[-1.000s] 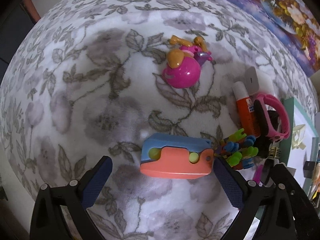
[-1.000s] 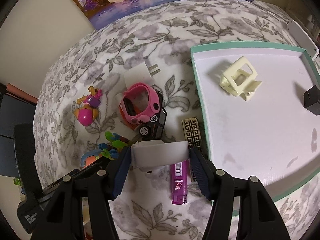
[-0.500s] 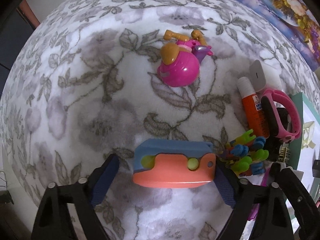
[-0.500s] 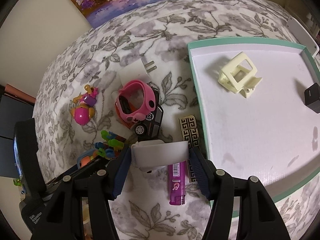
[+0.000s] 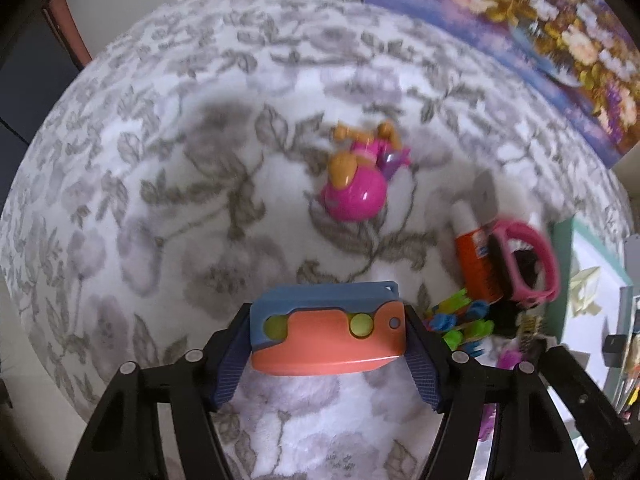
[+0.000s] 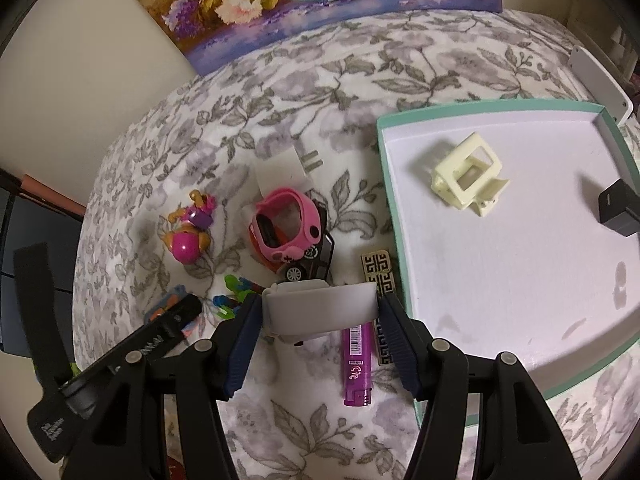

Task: Organize rigid objects
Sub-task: 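Carry the orange-blue toy and white band over the tray with both tools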

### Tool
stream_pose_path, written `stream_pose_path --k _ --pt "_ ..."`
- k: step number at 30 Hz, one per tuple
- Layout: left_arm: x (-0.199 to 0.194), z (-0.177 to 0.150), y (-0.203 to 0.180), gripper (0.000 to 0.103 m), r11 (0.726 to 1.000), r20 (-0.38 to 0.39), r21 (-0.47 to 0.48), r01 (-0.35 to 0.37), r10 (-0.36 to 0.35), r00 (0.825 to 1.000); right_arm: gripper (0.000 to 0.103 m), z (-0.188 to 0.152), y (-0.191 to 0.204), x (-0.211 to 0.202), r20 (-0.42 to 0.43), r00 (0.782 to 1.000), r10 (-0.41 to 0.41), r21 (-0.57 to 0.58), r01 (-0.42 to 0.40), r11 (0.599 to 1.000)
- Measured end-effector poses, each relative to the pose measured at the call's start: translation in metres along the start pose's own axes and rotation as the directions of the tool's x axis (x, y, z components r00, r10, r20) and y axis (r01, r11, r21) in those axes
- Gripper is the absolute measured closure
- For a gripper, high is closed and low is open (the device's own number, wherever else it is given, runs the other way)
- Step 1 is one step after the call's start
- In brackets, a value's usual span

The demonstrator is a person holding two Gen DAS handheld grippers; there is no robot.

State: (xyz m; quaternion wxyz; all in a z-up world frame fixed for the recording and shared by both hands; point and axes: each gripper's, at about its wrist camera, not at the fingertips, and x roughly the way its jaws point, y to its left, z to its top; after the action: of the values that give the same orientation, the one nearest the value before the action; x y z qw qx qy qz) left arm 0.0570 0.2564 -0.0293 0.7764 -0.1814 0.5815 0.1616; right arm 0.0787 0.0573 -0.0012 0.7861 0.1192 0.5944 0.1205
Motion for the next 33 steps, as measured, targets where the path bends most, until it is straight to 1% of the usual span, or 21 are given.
stream_pose_path --k 5,9,12,15,18,22,25,29,33 --pt "-0.019 0.005 -0.003 0.03 1.0 0.046 -0.002 0.012 -0.012 0.999 0.041 0.002 -0.011 -0.011 0.019 1.0 -0.001 0.02 0.001 1.0" --pt "-0.029 0.004 -0.01 0.03 1.0 0.068 0.008 0.019 -0.02 0.997 0.041 0.006 -0.03 -0.02 0.035 0.999 -0.019 0.056 0.017 0.998" --pt "-0.039 -0.003 -0.023 0.03 0.999 0.088 0.024 0.03 -0.032 0.996 0.041 0.009 -0.05 -0.028 0.049 0.998 -0.045 0.086 0.041 0.995" --pt "-0.05 -0.011 -0.041 0.03 0.997 0.109 0.065 0.037 -0.043 0.993 0.041 0.011 -0.076 -0.034 0.051 0.994 -0.098 0.128 0.091 0.988" --pt "-0.057 -0.019 -0.066 0.03 0.992 0.123 0.12 0.043 -0.058 0.991 0.041 0.013 -0.102 -0.04 0.049 0.99 -0.133 0.176 0.123 0.977" --pt "-0.058 -0.033 -0.104 0.03 0.976 0.118 0.213 0.05 -0.076 0.99 0.041 0.014 -0.135 -0.05 0.054 0.982 -0.179 0.225 0.162 0.961" --pt "-0.058 -0.046 -0.132 0.03 0.957 0.111 0.287 0.045 -0.08 0.991 0.041 0.012 -0.165 -0.06 0.053 0.975 -0.215 0.275 0.192 0.942" --pt "-0.056 -0.063 -0.166 0.03 0.926 0.092 0.375 0.052 -0.093 0.991 0.041 0.009 -0.194 -0.07 0.054 0.964 -0.26 0.325 0.229 0.917" --pt "-0.053 -0.077 -0.19 0.03 0.899 0.062 0.43 0.085 -0.123 0.99 0.041 0.005 -0.22 -0.076 0.045 0.958 -0.283 0.368 0.248 0.896"
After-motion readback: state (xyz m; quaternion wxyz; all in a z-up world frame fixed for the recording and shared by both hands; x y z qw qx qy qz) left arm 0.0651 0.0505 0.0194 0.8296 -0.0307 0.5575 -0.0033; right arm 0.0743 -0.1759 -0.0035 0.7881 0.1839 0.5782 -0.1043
